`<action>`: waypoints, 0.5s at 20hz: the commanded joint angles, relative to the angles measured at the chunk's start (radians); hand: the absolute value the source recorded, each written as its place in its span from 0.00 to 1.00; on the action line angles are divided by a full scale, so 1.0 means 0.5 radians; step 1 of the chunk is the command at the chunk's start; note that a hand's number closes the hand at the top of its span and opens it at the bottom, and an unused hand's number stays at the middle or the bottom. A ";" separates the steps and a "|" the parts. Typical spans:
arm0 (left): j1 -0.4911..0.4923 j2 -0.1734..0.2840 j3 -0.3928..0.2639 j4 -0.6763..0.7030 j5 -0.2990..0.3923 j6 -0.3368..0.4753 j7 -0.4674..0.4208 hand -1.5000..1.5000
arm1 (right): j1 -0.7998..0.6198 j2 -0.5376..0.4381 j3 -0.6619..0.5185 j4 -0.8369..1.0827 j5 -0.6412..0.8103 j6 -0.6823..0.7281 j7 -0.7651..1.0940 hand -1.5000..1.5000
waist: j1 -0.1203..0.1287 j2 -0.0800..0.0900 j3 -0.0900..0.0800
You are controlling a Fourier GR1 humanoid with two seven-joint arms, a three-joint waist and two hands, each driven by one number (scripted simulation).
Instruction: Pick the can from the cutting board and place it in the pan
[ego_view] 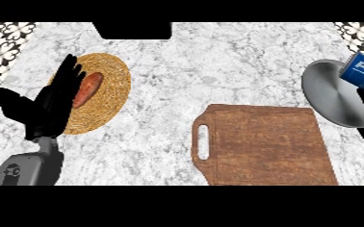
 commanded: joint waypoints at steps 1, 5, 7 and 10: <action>-0.025 -0.013 -0.009 -0.004 -0.007 -0.011 -0.020 0.50 | -0.202 -0.211 -0.209 0.594 -0.094 -0.221 -0.242 1.00 | 0.022 0.007 0.001; 0.187 -0.022 0.019 -0.060 0.038 -0.076 -0.098 0.50 | -0.274 -0.290 -0.186 1.029 -0.089 -0.410 -0.441 1.00 | 0.027 0.002 0.000; -0.003 0.008 0.021 0.003 -0.003 -0.039 -0.009 0.50 | -0.216 -0.340 -0.225 1.324 -0.101 -0.583 -0.723 1.00 | 0.021 0.008 0.002; 0.060 -0.070 -0.068 -0.058 -0.061 -0.006 -0.029 0.50 | -0.416 -0.386 -0.188 1.707 -0.111 -0.695 -0.870 1.00 | 0.036 0.010 0.002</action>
